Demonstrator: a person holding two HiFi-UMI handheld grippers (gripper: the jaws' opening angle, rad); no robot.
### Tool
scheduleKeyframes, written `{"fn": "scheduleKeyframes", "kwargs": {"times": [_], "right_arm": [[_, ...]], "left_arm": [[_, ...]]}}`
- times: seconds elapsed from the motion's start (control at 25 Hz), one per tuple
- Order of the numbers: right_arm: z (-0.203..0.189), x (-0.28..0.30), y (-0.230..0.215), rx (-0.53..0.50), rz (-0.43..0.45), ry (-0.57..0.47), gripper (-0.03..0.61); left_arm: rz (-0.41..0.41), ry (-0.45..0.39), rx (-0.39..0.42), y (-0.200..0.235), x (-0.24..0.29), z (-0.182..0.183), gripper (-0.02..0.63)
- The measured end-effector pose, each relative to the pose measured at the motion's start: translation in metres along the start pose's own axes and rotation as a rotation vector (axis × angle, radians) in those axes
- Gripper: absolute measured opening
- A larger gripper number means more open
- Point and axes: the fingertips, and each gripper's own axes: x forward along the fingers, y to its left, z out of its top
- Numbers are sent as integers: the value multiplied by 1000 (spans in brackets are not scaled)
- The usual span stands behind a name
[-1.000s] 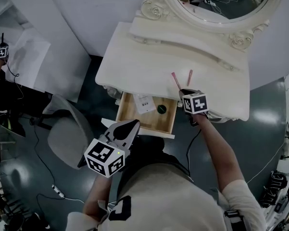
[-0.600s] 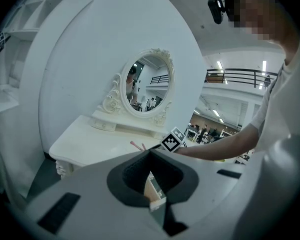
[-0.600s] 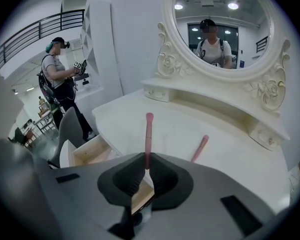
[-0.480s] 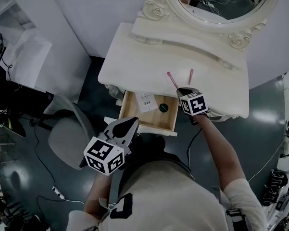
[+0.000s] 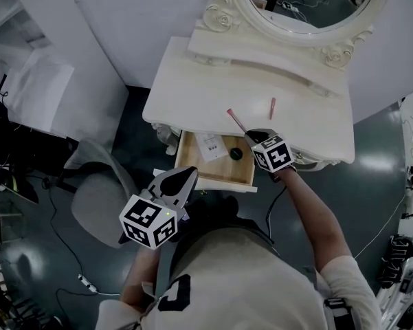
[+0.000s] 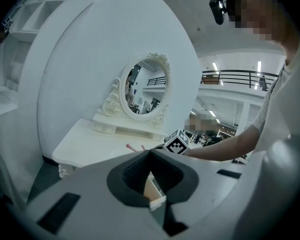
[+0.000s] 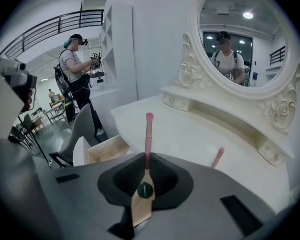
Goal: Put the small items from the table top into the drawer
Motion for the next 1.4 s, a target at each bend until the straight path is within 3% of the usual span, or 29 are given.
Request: {"fn": "scheduleKeyframes", "kwargs": {"times": [0.64, 1.4], "right_arm": [[6, -1, 58, -40, 40, -37, 48], [-14, 19, 102, -187, 169, 50, 48]], "left_arm": [[-25, -1, 25, 24, -39, -4, 55], [-4, 8, -13, 42, -36, -10, 55]]}}
